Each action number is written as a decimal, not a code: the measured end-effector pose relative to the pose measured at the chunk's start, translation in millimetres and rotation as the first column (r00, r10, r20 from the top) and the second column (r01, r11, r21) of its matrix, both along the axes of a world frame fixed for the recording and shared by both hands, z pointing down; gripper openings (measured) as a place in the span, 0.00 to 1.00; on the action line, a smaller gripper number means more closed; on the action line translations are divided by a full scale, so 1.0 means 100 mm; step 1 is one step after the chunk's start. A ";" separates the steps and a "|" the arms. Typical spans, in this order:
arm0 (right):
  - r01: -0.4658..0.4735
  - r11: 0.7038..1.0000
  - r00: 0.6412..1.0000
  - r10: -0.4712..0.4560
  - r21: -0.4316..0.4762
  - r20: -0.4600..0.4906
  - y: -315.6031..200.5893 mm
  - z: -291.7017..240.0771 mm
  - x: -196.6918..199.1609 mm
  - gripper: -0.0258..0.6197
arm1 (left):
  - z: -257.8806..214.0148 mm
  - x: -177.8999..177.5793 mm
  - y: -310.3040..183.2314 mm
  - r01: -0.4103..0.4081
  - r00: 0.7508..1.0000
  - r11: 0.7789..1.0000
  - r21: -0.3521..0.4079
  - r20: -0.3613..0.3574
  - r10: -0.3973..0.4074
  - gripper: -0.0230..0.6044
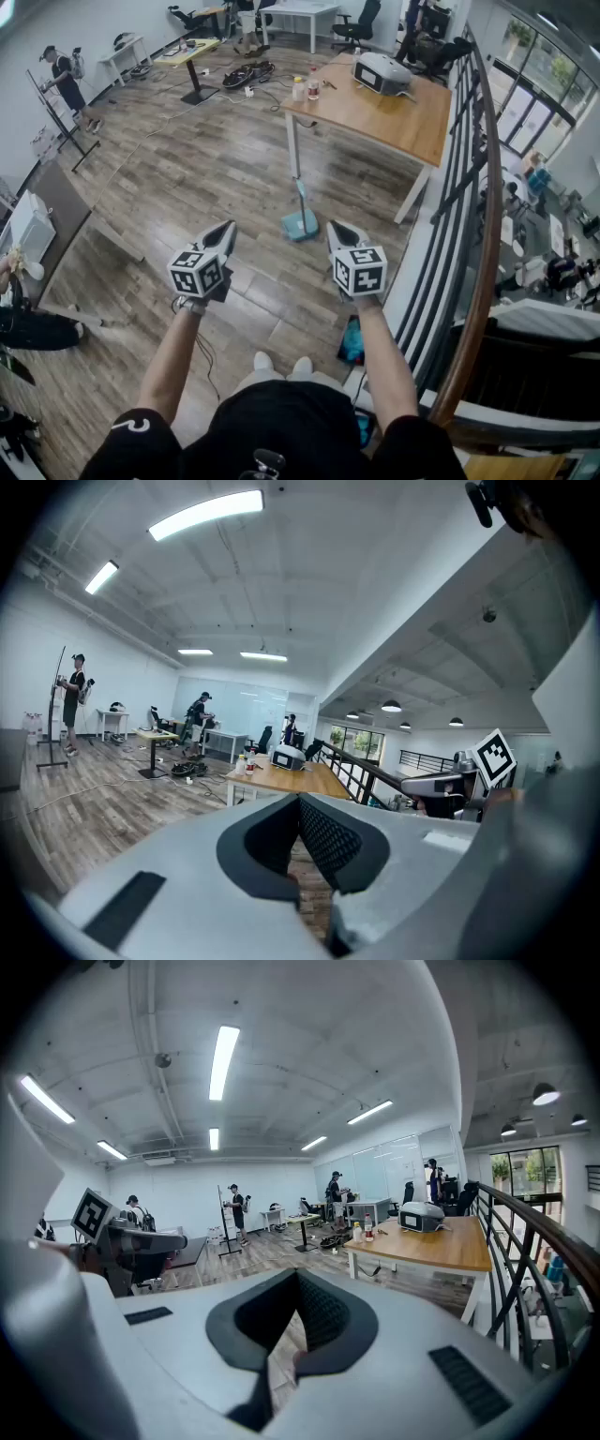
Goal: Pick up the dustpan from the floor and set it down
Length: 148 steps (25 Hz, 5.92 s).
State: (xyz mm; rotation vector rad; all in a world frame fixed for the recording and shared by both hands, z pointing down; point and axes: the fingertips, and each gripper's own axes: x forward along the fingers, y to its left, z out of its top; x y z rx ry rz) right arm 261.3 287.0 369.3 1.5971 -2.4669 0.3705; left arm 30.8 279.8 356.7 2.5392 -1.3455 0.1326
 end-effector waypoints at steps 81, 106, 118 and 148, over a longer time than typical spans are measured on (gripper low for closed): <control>-0.079 0.891 0.977 -0.019 -0.448 -0.210 -5.02 3.98 -0.48 0.39 | 2.87 -0.29 -5.04 -0.098 0.995 0.941 -0.324 -0.030 0.093 0.03; -0.125 0.812 0.957 -0.054 -0.570 -0.287 -5.38 5.36 -0.58 0.42 | 4.14 -0.31 -5.34 -0.086 0.996 0.914 -0.396 -0.026 0.082 0.03; -0.149 0.776 0.959 -0.037 -0.613 -0.280 -5.43 5.50 -0.46 0.27 | 4.38 -0.16 -5.34 -0.082 0.997 0.901 -0.426 -0.022 0.080 0.03; -0.193 0.793 0.942 -0.015 -0.578 -0.334 -5.04 5.16 -0.31 0.17 | 4.01 -0.33 -5.21 -0.051 0.998 0.916 -0.397 0.012 0.060 0.03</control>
